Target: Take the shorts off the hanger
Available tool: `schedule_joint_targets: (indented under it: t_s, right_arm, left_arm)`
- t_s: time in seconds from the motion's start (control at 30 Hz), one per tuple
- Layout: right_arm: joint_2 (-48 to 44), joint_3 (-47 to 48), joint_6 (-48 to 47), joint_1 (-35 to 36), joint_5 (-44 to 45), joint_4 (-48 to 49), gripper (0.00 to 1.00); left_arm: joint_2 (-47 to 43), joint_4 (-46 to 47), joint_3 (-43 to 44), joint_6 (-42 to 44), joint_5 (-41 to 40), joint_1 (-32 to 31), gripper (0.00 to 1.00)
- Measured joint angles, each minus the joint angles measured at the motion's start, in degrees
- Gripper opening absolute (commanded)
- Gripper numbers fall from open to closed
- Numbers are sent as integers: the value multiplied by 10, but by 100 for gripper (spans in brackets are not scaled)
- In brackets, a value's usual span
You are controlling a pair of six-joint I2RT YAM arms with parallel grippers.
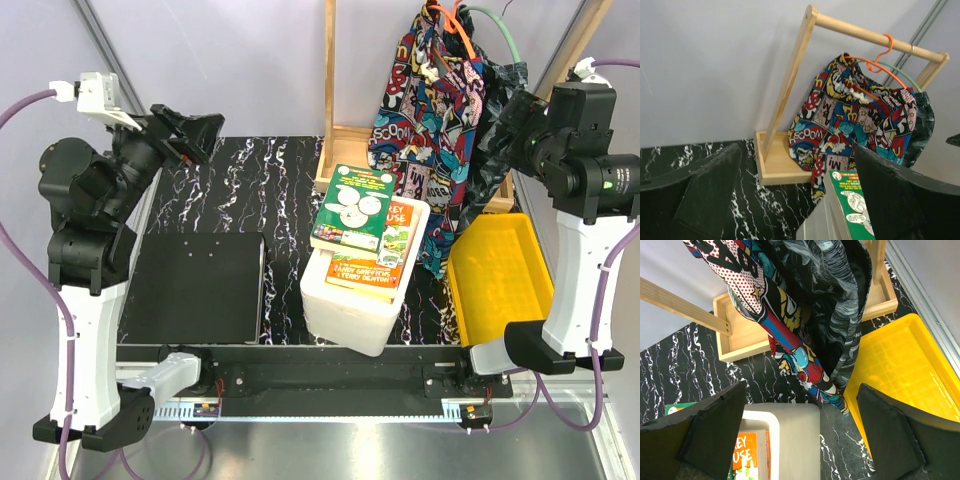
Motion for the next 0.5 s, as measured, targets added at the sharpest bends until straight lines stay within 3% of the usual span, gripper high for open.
schedule_joint_targets:
  t_s: [0.2,0.5]
  right_arm:
    - [15,35,-7,0,-2,-8,100]
    - [68,61,-11,-1,-98,23,100]
  left_arm:
    - [-3,-33,-21,-28,33,0,99]
    - [-30,-98,-50,-19,68,-22,99]
